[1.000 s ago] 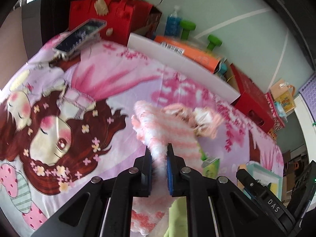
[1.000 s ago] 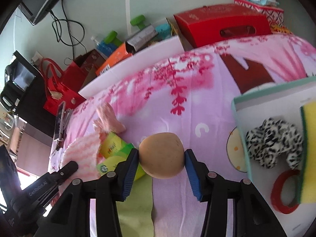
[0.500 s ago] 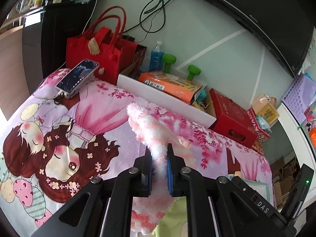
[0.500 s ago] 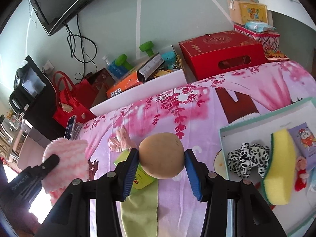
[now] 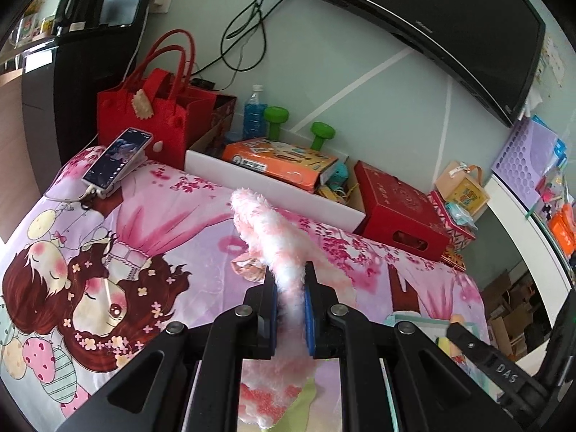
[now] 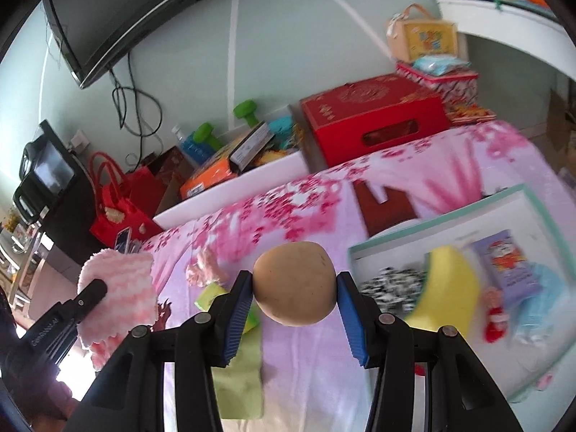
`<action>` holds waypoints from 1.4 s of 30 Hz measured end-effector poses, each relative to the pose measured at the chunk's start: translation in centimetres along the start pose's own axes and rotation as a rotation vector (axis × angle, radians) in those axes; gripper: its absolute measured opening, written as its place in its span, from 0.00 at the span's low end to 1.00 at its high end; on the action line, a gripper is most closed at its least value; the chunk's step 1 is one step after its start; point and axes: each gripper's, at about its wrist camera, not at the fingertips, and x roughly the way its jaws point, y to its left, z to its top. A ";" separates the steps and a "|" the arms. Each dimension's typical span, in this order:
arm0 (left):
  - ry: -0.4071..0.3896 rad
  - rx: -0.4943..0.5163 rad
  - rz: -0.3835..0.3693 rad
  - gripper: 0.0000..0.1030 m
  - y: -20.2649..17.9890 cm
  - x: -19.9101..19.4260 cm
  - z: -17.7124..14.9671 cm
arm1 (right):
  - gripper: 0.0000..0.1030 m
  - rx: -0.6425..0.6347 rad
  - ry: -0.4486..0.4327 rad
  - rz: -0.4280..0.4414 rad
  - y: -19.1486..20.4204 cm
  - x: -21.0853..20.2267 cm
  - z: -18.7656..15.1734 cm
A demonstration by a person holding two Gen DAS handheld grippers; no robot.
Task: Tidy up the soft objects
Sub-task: 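Carry the pink cloth and tan puff into the white tray and open both tools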
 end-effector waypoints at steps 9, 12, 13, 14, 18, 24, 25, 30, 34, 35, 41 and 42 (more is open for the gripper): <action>0.015 0.076 -0.056 0.12 -3.4 -0.2 -0.8 | 0.49 0.082 -0.033 -0.184 -5.5 -3.9 0.9; 0.033 0.120 -0.091 0.12 -5.4 0.0 -1.6 | 0.49 0.130 -0.040 -0.264 -8.2 -4.9 0.9; 0.041 0.138 -0.105 0.12 -6.2 0.1 -1.9 | 0.49 0.149 -0.041 -0.282 -9.1 -5.2 1.0; 0.048 0.152 -0.117 0.12 -6.9 0.1 -2.2 | 0.49 0.163 -0.042 -0.296 -9.9 -5.4 0.9; 0.101 0.231 -0.202 0.12 -10.7 0.5 -4.2 | 0.49 0.229 -0.043 -0.378 -13.4 -6.3 0.7; 0.191 0.352 -0.316 0.12 -16.1 0.9 -7.8 | 0.49 0.292 -0.040 -0.433 -16.4 -7.3 0.2; 0.209 0.361 -0.330 0.12 -16.6 1.1 -8.3 | 0.49 0.296 -0.038 -0.438 -16.7 -7.4 0.1; 0.299 0.412 -0.345 0.12 -18.8 2.8 -11.0 | 0.49 0.305 -0.015 -0.456 -17.8 -7.0 -0.2; 0.363 0.414 -0.367 0.12 -19.3 4.2 -12.5 | 0.49 0.315 0.028 -0.469 -18.7 -6.0 -0.7; 0.376 0.418 -0.375 0.12 -19.5 4.5 -12.9 | 0.49 0.315 0.039 -0.473 -18.9 -5.8 -0.8; 0.443 0.456 -0.371 0.12 -20.6 6.3 -15.6 | 0.49 0.310 0.075 -0.488 -19.4 -4.9 -1.3; 0.452 0.462 -0.365 0.12 -20.7 6.8 -16.1 | 0.49 0.310 0.081 -0.488 -19.4 -4.7 -1.3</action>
